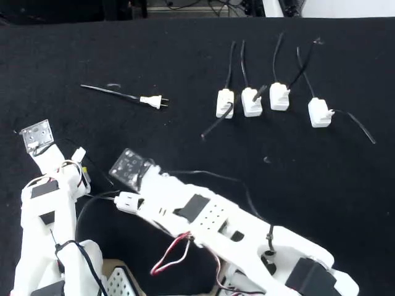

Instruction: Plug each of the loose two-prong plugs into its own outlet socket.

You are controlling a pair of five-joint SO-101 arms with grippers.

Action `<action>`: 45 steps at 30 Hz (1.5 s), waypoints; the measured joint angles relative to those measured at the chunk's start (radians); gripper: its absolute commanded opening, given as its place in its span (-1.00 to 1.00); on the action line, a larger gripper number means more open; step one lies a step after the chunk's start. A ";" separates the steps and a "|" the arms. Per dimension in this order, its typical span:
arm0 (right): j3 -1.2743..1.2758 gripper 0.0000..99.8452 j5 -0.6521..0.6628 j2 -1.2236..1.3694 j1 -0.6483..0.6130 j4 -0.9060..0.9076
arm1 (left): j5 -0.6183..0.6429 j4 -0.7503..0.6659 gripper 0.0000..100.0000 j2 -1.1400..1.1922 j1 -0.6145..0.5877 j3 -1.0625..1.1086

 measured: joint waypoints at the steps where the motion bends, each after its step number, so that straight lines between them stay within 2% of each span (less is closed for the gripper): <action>1: -0.014 -0.90 0.000 -0.015 -0.012 0.038 | 0.000 0.000 -0.70 0.000 0.000 0.000; 5: -0.014 -0.90 0.000 -0.069 -0.071 0.068 | 0.000 0.000 -0.70 0.000 0.000 0.000; 10: 0.078 -0.90 0.000 -0.072 -0.166 -0.046 | 0.000 0.000 -0.70 0.000 0.000 0.000; 16: 0.031 -0.90 0.000 0.078 -0.166 -0.072 | 0.000 0.000 -0.70 0.000 0.000 0.000; 22: -0.130 -0.90 0.002 0.245 -0.094 0.038 | 0.002 0.000 -0.70 0.000 -0.003 0.000; 35: -0.158 -0.90 0.000 0.245 0.054 0.058 | 0.000 0.000 -0.70 0.000 -0.002 0.002; 41: -0.158 -0.90 0.000 0.245 0.077 0.061 | 0.000 0.000 -0.70 -0.006 -0.002 0.012; 45: -0.158 -0.90 0.002 0.199 0.075 0.149 | 0.000 0.000 -0.70 -0.006 -0.002 0.012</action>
